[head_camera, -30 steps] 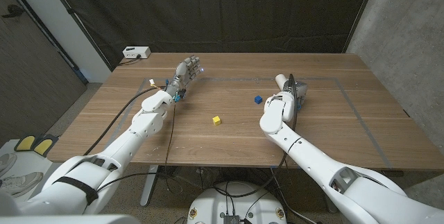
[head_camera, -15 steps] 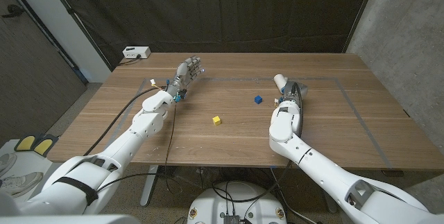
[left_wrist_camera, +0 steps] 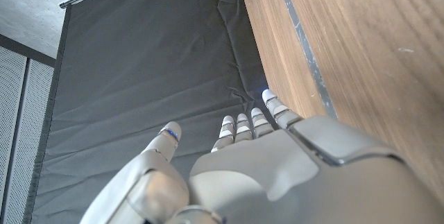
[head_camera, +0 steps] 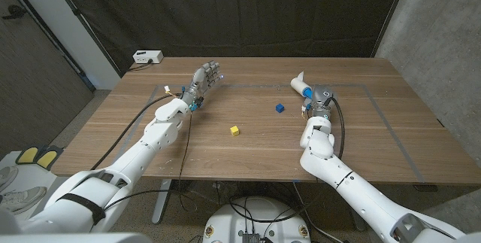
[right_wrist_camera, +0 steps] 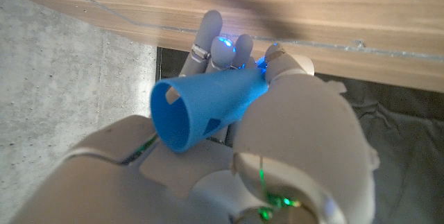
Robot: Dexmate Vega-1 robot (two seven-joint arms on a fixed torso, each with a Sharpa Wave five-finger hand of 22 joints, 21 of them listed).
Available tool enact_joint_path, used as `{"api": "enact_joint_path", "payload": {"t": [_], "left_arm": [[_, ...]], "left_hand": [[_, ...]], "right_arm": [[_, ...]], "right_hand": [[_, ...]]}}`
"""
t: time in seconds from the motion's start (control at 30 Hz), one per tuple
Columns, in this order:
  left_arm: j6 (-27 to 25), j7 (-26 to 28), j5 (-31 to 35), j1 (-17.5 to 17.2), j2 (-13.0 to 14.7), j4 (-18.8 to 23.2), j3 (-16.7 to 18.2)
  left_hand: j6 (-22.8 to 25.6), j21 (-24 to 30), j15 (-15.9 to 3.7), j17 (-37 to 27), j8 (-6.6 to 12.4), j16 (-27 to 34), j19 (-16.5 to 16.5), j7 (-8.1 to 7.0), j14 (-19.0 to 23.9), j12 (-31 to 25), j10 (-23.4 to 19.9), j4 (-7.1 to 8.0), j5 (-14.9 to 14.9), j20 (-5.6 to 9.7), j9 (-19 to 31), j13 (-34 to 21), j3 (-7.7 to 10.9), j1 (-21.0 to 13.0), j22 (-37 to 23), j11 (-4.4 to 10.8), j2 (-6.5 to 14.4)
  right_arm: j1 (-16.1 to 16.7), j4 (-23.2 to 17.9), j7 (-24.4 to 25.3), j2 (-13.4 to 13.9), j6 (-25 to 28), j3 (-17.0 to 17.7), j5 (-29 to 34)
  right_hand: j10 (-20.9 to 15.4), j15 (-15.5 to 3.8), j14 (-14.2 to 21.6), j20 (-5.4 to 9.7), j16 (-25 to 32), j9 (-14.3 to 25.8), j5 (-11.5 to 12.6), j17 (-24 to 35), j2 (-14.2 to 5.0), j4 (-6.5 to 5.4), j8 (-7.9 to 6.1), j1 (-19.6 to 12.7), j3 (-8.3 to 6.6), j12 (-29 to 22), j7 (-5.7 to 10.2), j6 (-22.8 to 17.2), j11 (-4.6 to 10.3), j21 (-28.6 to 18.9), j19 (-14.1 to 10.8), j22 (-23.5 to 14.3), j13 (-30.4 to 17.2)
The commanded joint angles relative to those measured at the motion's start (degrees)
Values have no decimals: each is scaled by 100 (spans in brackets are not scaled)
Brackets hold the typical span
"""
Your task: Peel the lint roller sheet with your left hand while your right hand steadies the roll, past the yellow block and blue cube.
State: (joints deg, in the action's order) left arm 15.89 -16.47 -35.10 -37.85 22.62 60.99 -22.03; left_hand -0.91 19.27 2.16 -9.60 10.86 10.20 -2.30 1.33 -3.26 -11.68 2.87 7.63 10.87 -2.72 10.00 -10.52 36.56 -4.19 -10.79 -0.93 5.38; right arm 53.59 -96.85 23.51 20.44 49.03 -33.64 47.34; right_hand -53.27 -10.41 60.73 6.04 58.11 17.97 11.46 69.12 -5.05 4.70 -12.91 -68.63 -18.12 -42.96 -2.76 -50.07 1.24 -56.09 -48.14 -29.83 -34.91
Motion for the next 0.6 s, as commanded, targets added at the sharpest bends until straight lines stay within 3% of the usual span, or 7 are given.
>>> {"api": "enact_joint_path", "payload": {"t": [0.03, 0.2, 0.37, 0.5, 0.6], "left_arm": [[-79, 106, 26, -111, 67, 246, -13], [-120, 141, 42, -138, 94, 344, -26], [-137, 132, 57, -139, 115, 414, -48], [-120, 103, 70, -122, 119, 441, -67], [-121, 91, 81, -104, 122, 452, -82]], "left_hand": [[3, -9, 7, -19, -19, 16, -8, -25, 11, -18, -33, -44, 33, -60, 21, -31, 2, -27, -10, -6, 224], [2, -12, 4, -19, -20, 17, -12, -29, 19, -17, -32, -46, 33, -62, 21, -31, 5, -31, -11, -6, 228], [-6, -15, 9, -19, -24, 16, -14, -33, 20, -17, -34, -48, 33, -61, 21, -31, 7, -34, -11, -1, 232], [2, -16, 14, -19, -21, 17, -19, -36, 26, -16, -35, -49, 33, -62, 21, -31, 9, -37, -11, -8, 234], [-2, -18, 11, -18, -23, 18, -21, -37, 30, -15, -33, -51, 33, -64, 21, -31, 11, -39, -11, -8, 235]], "right_arm": [[354, -316, 1146, 240, -891, 299, -1123], [409, -217, 1534, 333, -1320, 311, -1344], [392, -79, 1921, 393, -1628, 239, -1414], [387, -57, 2044, 483, -1883, 208, -1538], [385, -51, 2137, 485, -1975, 202, -1630]], "right_hand": [[-30, -207, -14, 341, -33, 24, 48, 30, -624, -178, 56, -397, -82, -98, -24, -173, -57, -116, 44, 8, -121], [-159, -199, 80, 259, -34, 30, 71, 47, -649, -498, 158, -119, -126, -182, -63, -35, -83, -236, 48, 63, -170], [-244, -199, 203, 250, 69, 158, 142, 129, -652, -873, 161, 176, -217, -433, -7, 68, 32, -333, 261, 124, -514], [-290, -207, 268, 266, 355, 377, 249, 207, -604, -1114, 116, 339, -383, -844, 5, 132, 152, -499, 462, 185, -1136], [-117, -206, 218, 301, 803, 603, 305, 247, -534, -1203, 81, 477, -429, -1191, 35, 183, 206, -680, 588, 240, -1811]]}}
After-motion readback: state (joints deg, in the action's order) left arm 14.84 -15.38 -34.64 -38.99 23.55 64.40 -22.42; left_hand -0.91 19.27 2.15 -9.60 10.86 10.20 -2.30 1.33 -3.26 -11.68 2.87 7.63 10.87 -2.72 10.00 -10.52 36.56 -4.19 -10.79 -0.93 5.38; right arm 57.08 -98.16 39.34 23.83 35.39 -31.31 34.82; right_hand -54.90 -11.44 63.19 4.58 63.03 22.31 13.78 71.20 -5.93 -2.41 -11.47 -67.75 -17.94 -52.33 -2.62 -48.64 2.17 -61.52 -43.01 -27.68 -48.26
